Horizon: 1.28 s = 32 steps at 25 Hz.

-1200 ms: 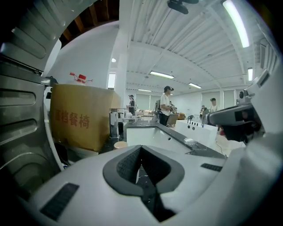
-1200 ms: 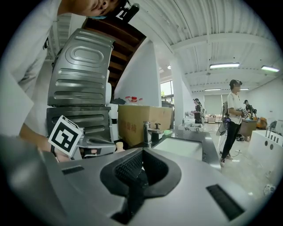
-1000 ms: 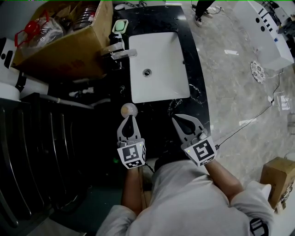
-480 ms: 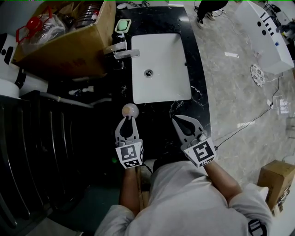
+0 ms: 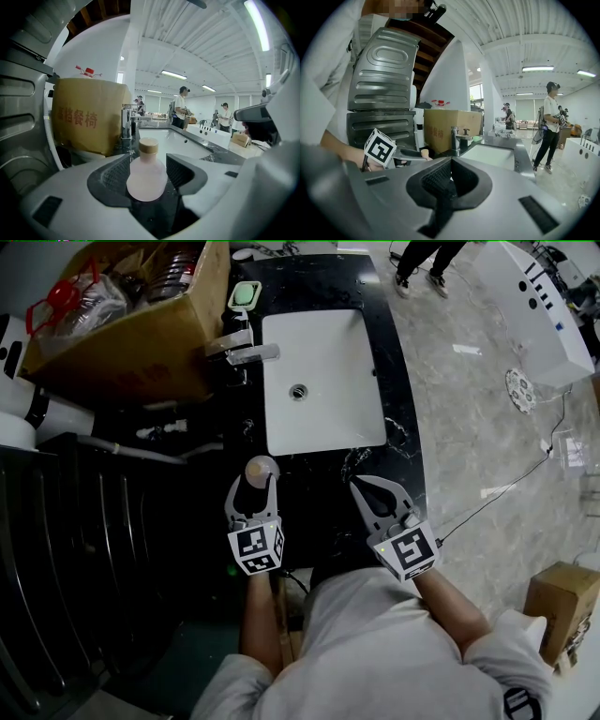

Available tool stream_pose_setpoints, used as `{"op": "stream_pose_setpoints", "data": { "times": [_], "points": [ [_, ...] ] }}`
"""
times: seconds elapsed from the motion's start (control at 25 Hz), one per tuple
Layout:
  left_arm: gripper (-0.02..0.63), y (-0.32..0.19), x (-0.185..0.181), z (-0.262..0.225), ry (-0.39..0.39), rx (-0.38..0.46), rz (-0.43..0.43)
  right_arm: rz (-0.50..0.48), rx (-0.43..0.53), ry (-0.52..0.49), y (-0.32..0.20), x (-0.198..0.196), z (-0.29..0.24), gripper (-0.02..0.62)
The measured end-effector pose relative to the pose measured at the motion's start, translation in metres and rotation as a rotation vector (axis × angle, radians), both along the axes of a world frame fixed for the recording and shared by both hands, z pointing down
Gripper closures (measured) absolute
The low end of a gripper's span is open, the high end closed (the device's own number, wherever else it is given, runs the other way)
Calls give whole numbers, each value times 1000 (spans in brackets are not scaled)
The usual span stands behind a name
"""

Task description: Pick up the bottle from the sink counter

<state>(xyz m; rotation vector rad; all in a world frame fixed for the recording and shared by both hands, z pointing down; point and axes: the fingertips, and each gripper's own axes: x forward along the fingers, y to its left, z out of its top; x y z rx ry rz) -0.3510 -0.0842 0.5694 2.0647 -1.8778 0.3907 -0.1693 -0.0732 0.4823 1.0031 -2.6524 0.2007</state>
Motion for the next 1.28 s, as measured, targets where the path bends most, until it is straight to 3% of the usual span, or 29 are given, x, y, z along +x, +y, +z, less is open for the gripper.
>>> {"op": "stream_pose_setpoints", "data": {
  "times": [0.32, 0.56, 0.76, 1.28],
  "points": [
    [380, -12, 4, 1, -9, 7, 23, 47, -6, -3, -8, 7, -1, 586],
    [380, -21, 2, 1, -5, 13, 26, 27, 35, 18, -13, 9, -1, 586],
    [380, -27, 1, 0, -7, 17, 29, 65, -11, -3, -14, 10, 0, 586],
    [380, -34, 7, 3, -38, 8, 62, 67, -1, 4, -17, 15, -2, 586]
  ]
}}
